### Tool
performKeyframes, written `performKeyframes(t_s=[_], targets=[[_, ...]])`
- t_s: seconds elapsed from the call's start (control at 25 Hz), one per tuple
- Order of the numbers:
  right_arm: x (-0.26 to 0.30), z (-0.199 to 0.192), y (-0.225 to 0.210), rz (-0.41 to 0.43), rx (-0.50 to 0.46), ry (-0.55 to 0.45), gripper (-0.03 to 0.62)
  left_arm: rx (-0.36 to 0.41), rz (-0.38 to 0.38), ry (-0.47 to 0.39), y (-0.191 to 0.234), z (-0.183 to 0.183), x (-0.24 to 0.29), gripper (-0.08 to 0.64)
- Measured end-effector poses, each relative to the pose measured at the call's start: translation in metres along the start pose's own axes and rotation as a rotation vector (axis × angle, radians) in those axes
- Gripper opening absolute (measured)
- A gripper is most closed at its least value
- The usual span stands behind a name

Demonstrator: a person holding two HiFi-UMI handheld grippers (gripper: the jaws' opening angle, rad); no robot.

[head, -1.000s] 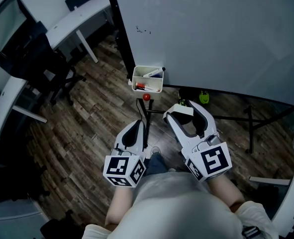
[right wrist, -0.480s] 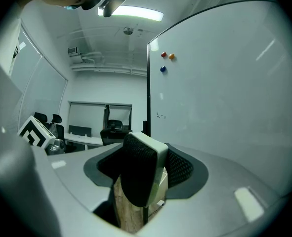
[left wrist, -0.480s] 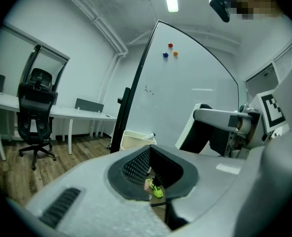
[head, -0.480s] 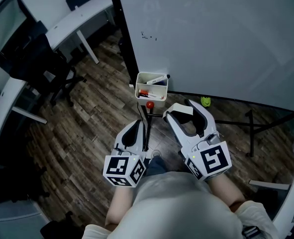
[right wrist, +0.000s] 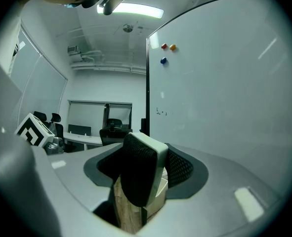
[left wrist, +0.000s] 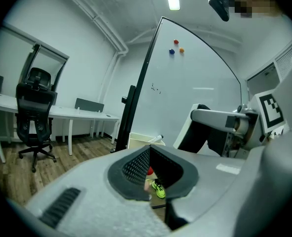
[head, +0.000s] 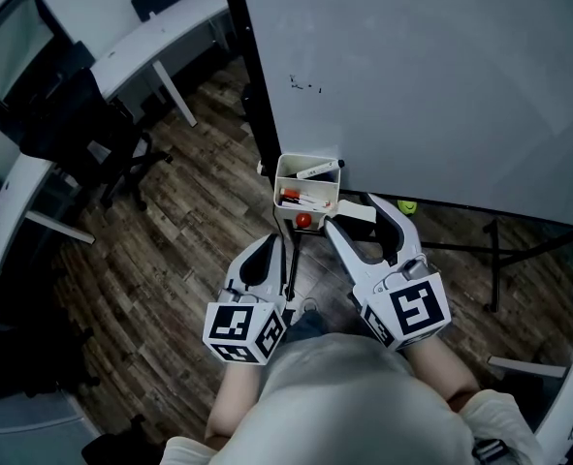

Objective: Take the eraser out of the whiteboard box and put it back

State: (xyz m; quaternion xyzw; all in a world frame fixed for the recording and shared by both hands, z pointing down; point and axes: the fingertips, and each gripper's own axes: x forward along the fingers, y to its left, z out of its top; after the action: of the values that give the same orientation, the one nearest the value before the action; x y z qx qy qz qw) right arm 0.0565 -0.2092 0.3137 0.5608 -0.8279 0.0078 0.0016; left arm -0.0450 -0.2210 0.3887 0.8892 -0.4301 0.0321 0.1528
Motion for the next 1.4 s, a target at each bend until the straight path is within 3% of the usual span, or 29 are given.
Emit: performKeyframes(t_s=[1.4], targets=[[0.086,-0.046,-0.027,-0.057,0.002,0.11,0.249,-0.001,-0.072,0.043,0.056,0.013,0.071,0.002]])
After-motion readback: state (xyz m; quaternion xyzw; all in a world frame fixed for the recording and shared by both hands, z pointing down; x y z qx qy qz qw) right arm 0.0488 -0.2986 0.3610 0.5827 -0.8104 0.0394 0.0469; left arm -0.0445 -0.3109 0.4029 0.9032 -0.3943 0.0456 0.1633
